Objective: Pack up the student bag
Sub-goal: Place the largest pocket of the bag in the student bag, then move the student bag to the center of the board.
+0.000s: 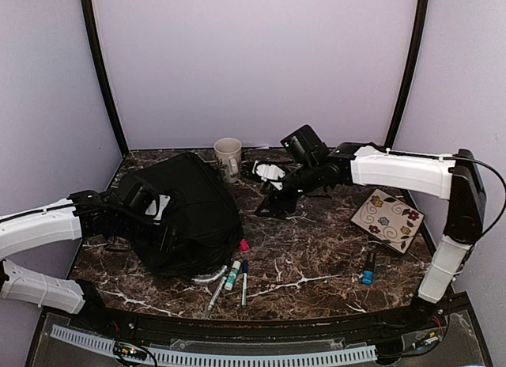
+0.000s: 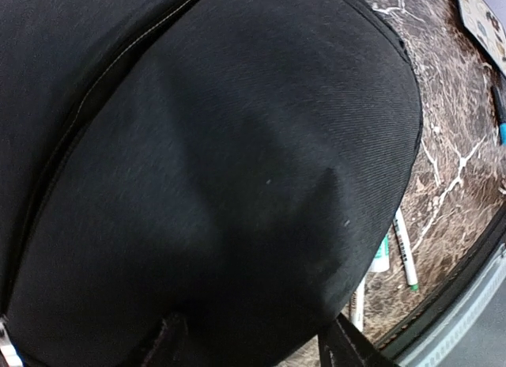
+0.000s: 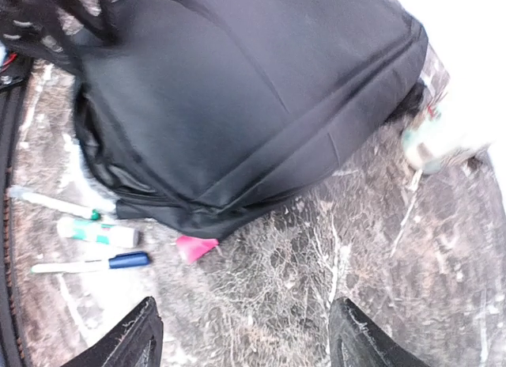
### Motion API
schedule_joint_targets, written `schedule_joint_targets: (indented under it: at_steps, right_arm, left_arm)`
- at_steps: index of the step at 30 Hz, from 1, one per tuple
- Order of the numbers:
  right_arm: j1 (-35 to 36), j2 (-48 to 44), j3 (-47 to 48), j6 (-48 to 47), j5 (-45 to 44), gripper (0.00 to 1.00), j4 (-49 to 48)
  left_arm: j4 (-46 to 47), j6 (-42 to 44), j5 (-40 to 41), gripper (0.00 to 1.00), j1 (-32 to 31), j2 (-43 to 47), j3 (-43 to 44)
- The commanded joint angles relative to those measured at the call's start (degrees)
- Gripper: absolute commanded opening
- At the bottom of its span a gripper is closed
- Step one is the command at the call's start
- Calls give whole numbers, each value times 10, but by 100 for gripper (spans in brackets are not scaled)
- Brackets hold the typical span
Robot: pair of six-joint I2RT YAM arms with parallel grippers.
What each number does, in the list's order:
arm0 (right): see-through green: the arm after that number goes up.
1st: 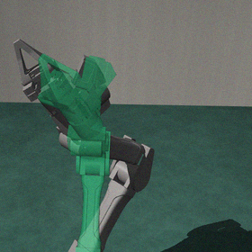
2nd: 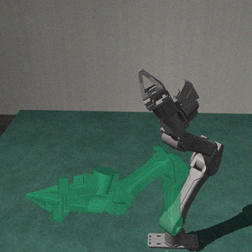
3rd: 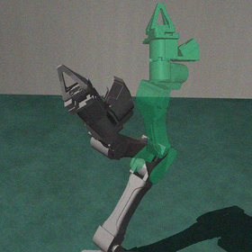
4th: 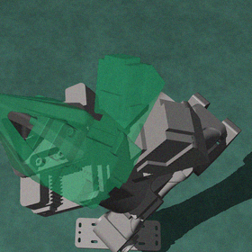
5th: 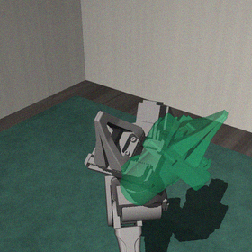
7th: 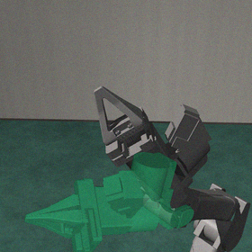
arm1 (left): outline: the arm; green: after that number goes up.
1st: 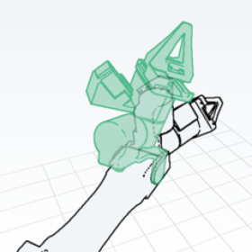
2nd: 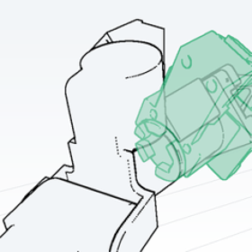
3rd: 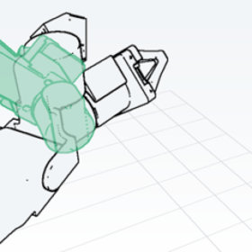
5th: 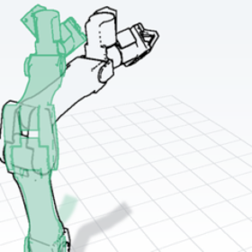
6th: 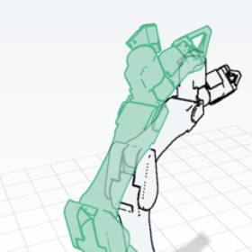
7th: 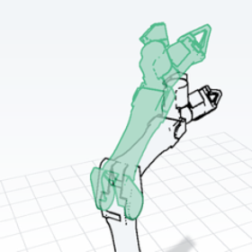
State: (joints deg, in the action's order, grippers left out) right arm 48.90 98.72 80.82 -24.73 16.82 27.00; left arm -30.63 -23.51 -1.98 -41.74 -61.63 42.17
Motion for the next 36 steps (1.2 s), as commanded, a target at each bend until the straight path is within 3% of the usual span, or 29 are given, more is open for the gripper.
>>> schedule_joint_targets:
  at_steps: [1,2,4,11,17,24,28,31,36]
  right_arm:
    - [-8,73,12,37,2,71,-34]
    - [-11,86,17,42,7,72,-36]
    - [-15,114,27,62,19,71,-44]
    - [-17,201,74,112,89,71,-48]
    - [-19,266,142,151,88,65,-65]
    - [-45,397,337,224,92,53,-38]
    - [-63,457,445,256,100,51,-4]
    - [-68,443,427,256,106,51,-7]
    - [-71,333,289,246,139,55,-64]
  left_arm:
    - [-82,-61,-16,67,-5,14,41]
    - [-96,-73,-16,73,-6,25,48]
    - [-126,-100,-13,97,-7,53,60]
    - [-229,-198,-35,99,-6,111,53]
    - [-342,-220,-9,90,-7,112,53]
    - [-370,-230,26,82,-6,64,42]
    - [-354,-226,57,75,-6,50,47]
    - [-307,-204,67,69,-7,47,37]
    - [-234,-168,58,61,-6,31,14]
